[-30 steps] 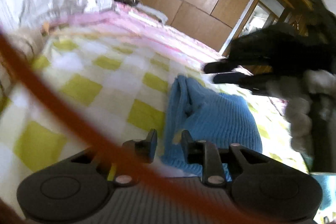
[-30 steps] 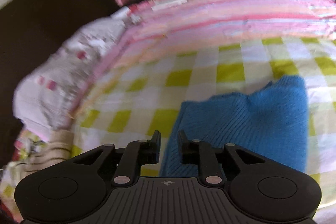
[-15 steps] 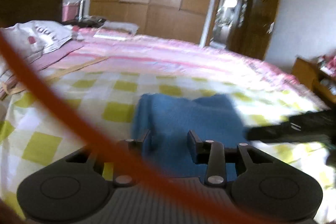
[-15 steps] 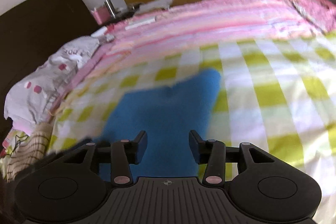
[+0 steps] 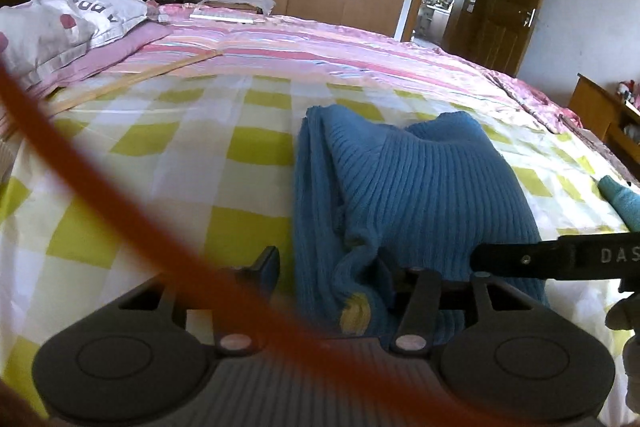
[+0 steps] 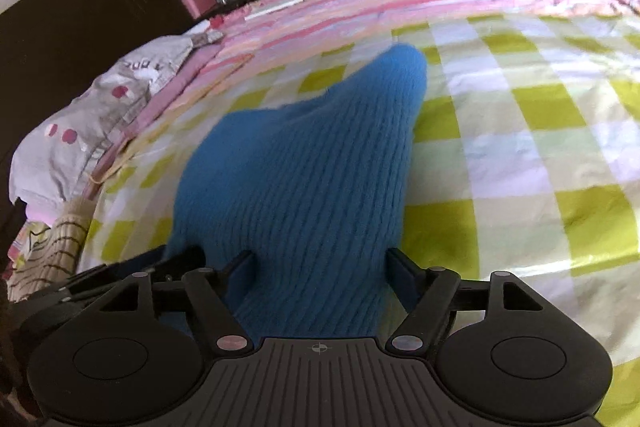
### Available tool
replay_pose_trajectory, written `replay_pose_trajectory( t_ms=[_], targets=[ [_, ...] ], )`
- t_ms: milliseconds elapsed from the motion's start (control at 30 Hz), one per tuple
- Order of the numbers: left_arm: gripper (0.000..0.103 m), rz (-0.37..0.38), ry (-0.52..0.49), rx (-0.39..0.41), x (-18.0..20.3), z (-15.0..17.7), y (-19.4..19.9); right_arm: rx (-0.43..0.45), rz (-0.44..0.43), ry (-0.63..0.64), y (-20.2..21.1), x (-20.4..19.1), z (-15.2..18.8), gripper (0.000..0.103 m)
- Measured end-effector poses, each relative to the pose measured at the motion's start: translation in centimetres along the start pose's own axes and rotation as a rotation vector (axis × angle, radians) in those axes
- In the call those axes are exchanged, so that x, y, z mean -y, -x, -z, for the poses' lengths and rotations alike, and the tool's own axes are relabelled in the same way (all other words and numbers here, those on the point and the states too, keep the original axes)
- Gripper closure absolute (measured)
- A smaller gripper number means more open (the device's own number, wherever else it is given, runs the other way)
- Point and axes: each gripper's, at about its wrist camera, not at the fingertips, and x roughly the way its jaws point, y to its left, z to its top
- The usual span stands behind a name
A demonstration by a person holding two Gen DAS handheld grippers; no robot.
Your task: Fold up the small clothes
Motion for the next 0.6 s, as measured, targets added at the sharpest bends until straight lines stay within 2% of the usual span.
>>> replay_pose_trajectory(
  t_ms=[100,267,333,600],
  targets=[
    [0.046,-0.003,-0.022,-0.010,0.6,0.2,-0.1,0.000,0.004,0.007,0.1,-0.1,0.1,0.037],
    [0.055,0.050,0.018,-0.049,0.7,0.4,0.1,-0.030,0.008,0.047,0.6,-0.1,-0.1,0.061],
    [0.058,0.059,0.020,-0.062,1.2,0.6,0.4,-0.040,0.001,0.055,1.0,0.0,-0.2,0.065],
    [0.059,0.105,-0.030,-0.120,4.9,2.9,3.2,-0.088,0.018,0.101,4.5,1.0,1.6,0.069]
  ],
)
